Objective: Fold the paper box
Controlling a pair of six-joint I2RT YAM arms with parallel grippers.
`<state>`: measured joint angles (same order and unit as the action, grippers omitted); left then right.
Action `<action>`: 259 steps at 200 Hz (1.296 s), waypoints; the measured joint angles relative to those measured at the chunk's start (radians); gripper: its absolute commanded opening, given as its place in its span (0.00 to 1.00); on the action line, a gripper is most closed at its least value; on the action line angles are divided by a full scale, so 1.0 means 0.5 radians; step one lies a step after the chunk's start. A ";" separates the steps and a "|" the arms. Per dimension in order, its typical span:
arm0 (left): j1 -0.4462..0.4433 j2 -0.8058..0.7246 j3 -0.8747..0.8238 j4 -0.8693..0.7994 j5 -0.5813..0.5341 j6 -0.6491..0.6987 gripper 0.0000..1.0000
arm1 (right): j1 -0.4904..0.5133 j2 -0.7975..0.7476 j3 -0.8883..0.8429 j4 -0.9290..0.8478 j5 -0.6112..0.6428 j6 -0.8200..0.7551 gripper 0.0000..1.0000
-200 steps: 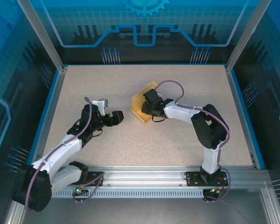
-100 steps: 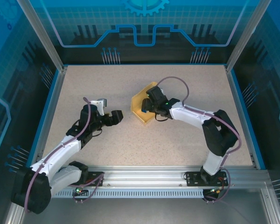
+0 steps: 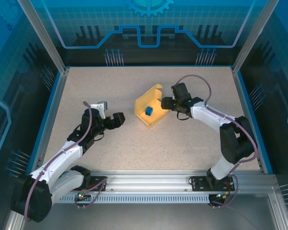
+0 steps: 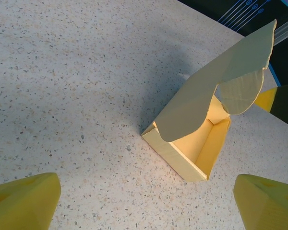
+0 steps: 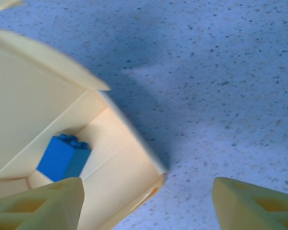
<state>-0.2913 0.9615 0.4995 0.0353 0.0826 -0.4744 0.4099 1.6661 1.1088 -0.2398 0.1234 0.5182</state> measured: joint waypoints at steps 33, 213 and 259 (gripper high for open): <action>0.000 0.000 0.000 -0.001 0.004 -0.005 0.98 | -0.058 0.236 0.092 0.008 -0.231 -0.114 0.72; 0.000 0.245 0.001 0.246 0.036 -0.146 0.93 | 0.136 0.278 -0.174 0.266 -0.679 -0.136 0.71; -0.045 0.314 0.001 0.392 -0.008 -0.066 0.91 | 0.134 -0.055 -0.237 0.273 -0.320 -0.310 0.75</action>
<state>-0.3138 1.1187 0.4999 0.2314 0.0784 -0.5076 0.4770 1.6386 0.9901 -0.1032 -0.0364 0.3634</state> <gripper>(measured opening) 0.915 0.736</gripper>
